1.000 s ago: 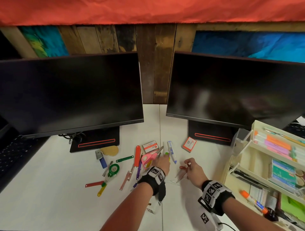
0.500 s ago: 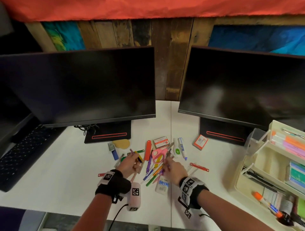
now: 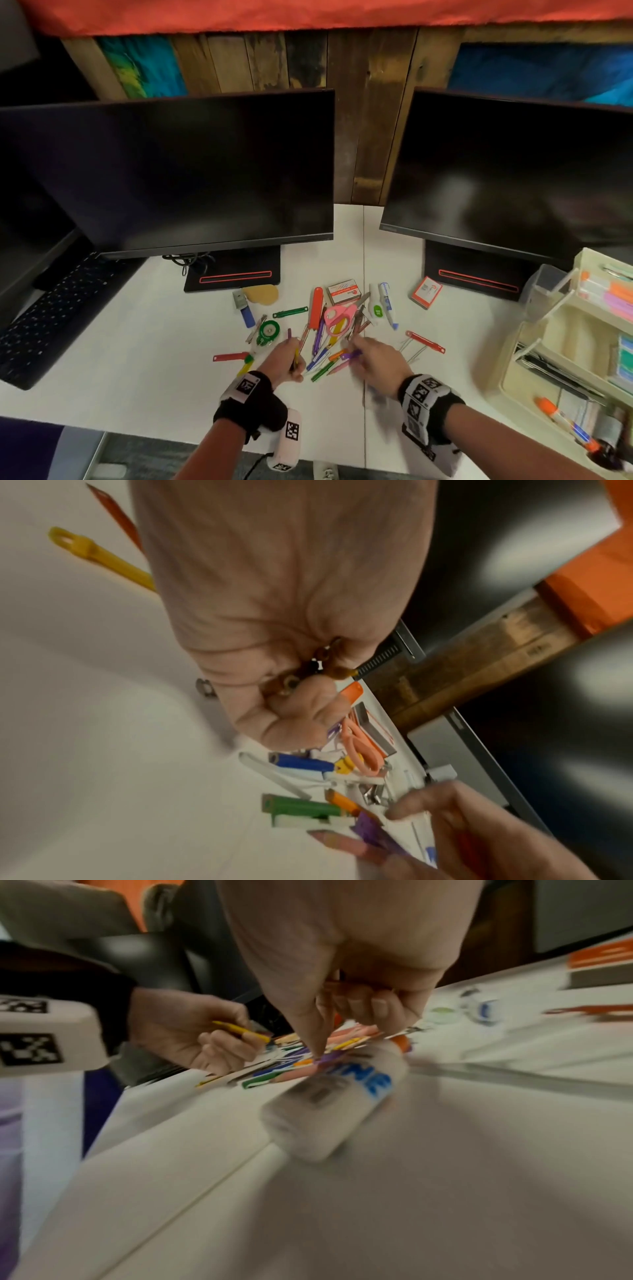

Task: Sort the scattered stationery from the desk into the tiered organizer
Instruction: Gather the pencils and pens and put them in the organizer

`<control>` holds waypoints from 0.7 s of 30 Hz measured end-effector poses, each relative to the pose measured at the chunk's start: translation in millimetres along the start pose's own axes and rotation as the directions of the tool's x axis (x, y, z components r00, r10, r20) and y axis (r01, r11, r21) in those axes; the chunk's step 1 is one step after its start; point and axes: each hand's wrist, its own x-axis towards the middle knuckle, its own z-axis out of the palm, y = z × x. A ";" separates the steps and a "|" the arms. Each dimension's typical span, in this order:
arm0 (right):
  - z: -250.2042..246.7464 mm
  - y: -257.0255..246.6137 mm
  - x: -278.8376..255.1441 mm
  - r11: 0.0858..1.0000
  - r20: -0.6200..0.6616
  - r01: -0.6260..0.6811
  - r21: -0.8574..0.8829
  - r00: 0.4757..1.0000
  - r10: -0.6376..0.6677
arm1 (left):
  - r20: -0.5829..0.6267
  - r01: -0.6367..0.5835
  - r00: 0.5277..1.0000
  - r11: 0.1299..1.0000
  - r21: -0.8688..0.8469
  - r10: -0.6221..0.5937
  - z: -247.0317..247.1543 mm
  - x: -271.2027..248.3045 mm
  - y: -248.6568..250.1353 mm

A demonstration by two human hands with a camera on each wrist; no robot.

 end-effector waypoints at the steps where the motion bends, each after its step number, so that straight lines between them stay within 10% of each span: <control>1: 3.3 -5.3 2.2 0.997 0.045 0.047 -0.060 0.998 -0.044 | 0.005 -0.015 1.000 0.999 0.049 0.015 1.1 0.5 -0.2; 9: 9.1 -16.0 25.9 0.921 0.230 0.137 -0.364 0.972 -0.053 | 0.015 -0.161 0.984 0.859 0.487 0.176 1.3 2.1 -3.3; 14: -6.4 4.1 10.9 0.995 0.183 -0.029 -0.099 0.982 0.047 | 0.043 -0.234 0.967 0.803 0.548 0.253 4.5 3.3 -3.5; 21: -26.7 14.0 12.7 0.871 0.135 -0.251 0.423 0.968 0.213 | 0.051 -0.230 0.901 0.374 0.898 0.431 22.5 9.9 -9.5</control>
